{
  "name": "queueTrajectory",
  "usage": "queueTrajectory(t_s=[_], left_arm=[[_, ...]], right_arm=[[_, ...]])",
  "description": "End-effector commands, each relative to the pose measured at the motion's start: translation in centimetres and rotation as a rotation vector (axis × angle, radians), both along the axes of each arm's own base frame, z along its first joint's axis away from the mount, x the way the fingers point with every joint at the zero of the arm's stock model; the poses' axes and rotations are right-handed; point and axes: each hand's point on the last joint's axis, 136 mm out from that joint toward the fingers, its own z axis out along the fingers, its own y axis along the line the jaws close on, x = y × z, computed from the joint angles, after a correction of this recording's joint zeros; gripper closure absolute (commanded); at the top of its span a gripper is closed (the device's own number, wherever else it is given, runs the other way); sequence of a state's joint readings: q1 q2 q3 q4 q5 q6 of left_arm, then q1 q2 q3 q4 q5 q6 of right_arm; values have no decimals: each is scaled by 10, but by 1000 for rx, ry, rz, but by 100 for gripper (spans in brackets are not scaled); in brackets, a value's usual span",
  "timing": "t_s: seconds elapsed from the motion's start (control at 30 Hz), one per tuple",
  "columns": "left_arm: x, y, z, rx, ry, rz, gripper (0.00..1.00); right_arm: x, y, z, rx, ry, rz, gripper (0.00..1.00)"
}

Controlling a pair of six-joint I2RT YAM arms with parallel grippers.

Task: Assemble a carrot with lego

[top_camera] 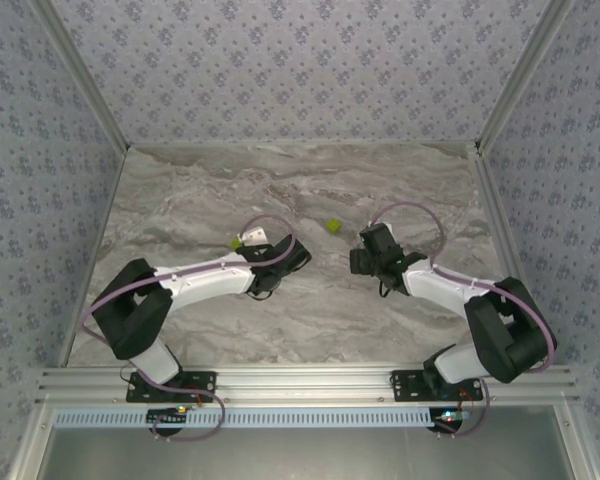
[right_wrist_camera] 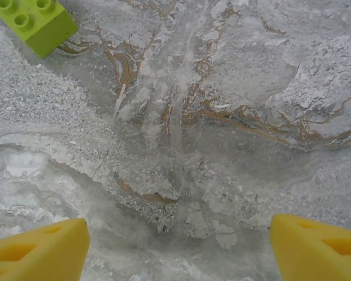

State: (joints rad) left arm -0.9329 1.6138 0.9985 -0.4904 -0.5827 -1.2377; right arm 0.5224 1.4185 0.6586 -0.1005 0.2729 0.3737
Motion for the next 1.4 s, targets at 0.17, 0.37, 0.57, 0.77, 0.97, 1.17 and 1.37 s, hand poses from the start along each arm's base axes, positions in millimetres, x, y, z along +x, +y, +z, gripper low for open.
queueTrajectory(t_s=[0.17, 0.37, 0.57, 0.77, 0.97, 1.17, 1.37], left_arm=[[-6, -19, 5, -50, 13, -79, 30], [2, -37, 5, -74, 1, -130, 30], [10, -53, 5, -78, -9, -171, 30], [15, -73, 12, -133, -19, -226, 30], [12, -85, 38, -191, -53, -316, 30], [4, -83, 114, -219, -175, -469, 29], [3, -20, 162, -198, -248, -437, 29]], right_arm=[[7, 9, 7, 10, -21, 21, 18], [10, 8, 9, -4, -27, 26, 17], [11, 9, 10, -7, -28, 34, 17], [16, 9, 5, -4, -25, 38, 17], [35, 21, 3, 12, -78, 179, 15], [64, 50, 3, 36, -105, 371, 14], [86, 75, -11, 46, -35, 490, 14]])
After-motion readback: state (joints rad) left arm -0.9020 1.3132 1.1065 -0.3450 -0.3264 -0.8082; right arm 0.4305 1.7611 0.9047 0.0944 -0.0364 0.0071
